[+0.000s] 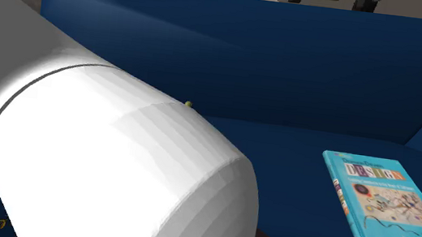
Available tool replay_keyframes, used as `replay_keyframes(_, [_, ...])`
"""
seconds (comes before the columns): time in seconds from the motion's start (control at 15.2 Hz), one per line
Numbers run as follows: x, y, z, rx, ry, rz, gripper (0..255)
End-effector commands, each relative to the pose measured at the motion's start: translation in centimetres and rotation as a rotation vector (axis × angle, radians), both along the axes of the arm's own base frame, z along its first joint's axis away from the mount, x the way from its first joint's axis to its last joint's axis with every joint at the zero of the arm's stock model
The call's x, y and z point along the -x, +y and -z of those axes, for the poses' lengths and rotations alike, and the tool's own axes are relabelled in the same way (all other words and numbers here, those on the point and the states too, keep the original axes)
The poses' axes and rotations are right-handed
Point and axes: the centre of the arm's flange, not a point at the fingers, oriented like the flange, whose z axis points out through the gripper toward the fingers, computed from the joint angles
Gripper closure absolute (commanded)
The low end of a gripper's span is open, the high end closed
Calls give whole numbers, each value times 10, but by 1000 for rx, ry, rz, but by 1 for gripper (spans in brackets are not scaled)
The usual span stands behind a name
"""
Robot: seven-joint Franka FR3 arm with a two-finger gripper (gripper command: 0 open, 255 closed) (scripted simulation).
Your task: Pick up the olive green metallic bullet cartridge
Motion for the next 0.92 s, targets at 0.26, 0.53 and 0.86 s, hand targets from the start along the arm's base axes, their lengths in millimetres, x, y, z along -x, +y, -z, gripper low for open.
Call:
replay_keyframes(0.26, [-23, 26, 37, -9, -13, -66, 0])
replay_keyframes(0.53, [-44, 54, 74, -18, -25, -131, 0])
replay_keyframes(0.86, [-69, 92, 120, -29, -41, -214, 0])
